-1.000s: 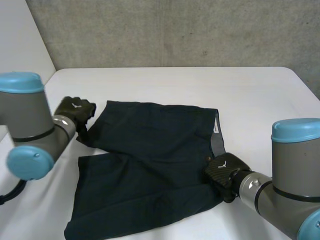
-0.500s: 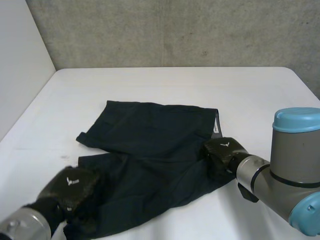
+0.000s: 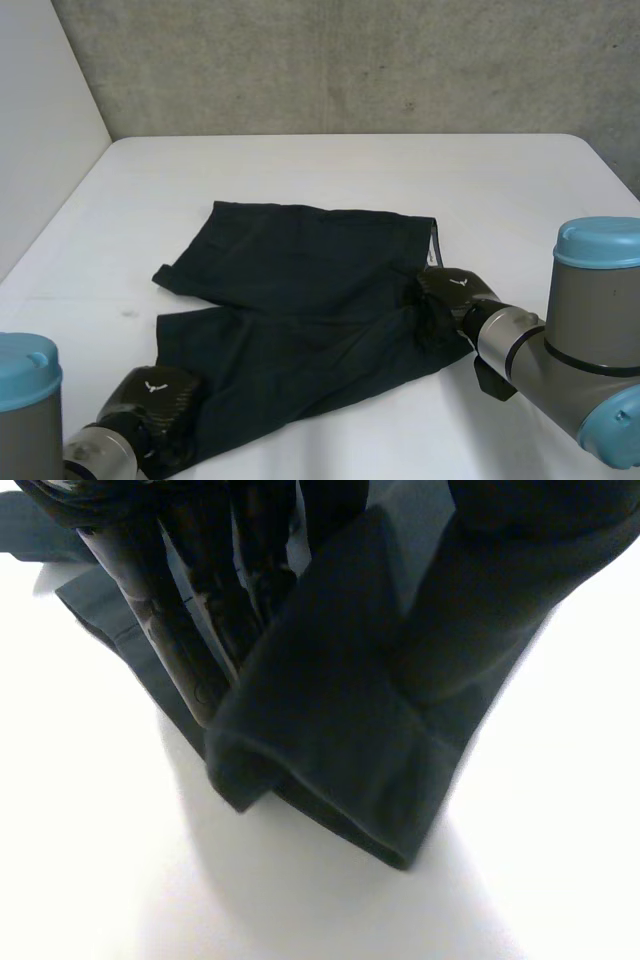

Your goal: Fold the shorts.

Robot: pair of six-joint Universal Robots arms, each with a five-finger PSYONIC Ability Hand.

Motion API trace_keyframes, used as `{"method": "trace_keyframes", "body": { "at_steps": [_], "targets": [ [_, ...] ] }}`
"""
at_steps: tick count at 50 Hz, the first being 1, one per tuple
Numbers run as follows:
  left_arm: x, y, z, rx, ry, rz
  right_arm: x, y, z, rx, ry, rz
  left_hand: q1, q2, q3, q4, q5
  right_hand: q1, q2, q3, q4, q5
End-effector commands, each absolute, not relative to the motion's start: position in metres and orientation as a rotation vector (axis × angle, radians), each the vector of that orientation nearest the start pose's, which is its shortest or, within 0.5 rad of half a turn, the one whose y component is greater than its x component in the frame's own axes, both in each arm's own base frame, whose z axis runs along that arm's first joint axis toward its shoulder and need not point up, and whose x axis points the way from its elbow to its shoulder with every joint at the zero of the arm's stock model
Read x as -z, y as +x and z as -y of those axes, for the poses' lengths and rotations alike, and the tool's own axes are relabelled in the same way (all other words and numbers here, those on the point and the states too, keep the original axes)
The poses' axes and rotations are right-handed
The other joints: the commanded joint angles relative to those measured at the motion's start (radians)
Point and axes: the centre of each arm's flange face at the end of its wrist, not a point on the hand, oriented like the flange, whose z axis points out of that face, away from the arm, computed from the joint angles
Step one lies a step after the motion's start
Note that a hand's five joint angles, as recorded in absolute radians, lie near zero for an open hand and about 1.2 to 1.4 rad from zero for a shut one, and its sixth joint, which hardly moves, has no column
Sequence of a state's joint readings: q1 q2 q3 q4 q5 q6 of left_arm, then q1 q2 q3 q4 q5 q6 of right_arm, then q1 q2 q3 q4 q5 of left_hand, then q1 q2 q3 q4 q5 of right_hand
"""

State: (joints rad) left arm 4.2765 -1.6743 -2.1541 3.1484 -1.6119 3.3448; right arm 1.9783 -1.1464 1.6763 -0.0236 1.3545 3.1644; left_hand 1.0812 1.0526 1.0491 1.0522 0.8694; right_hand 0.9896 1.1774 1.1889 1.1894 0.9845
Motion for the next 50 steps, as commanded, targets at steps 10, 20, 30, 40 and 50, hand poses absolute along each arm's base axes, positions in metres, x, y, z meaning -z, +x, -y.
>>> {"method": "trace_keyframes", "body": {
  "at_steps": [10,20,30,40,50],
  "targets": [
    [-0.197,-0.197,0.104,1.372,1.234,-2.506,-0.181,0.236,0.169,1.147,-1.711,-2.275,0.315,0.344,0.347,0.344,0.352,0.407,0.219,0.207,0.207,0.237],
    [-0.208,-0.192,0.121,1.216,1.433,-2.313,-0.203,0.217,0.15,0.935,-1.939,-2.197,0.315,0.344,0.347,0.344,0.352,0.407,0.219,0.207,0.207,0.237],
    [-0.216,-0.237,0.225,1.488,1.315,-2.185,-0.201,0.247,0.238,1.242,-1.444,-2.351,0.315,0.344,0.347,0.344,0.352,0.407,0.219,0.207,0.207,0.237],
    [-0.201,-0.295,0.314,1.66,1.237,-2.135,-0.185,0.248,0.301,1.501,-1.34,-2.519,0.315,0.344,0.347,0.344,0.352,0.407,0.219,0.207,0.207,0.237],
    [-0.166,-0.321,0.366,1.73,1.17,-2.069,-0.168,0.26,0.339,1.749,-1.281,-2.457,0.315,0.344,0.347,0.344,0.352,0.407,0.219,0.207,0.207,0.237]
  ]
}}
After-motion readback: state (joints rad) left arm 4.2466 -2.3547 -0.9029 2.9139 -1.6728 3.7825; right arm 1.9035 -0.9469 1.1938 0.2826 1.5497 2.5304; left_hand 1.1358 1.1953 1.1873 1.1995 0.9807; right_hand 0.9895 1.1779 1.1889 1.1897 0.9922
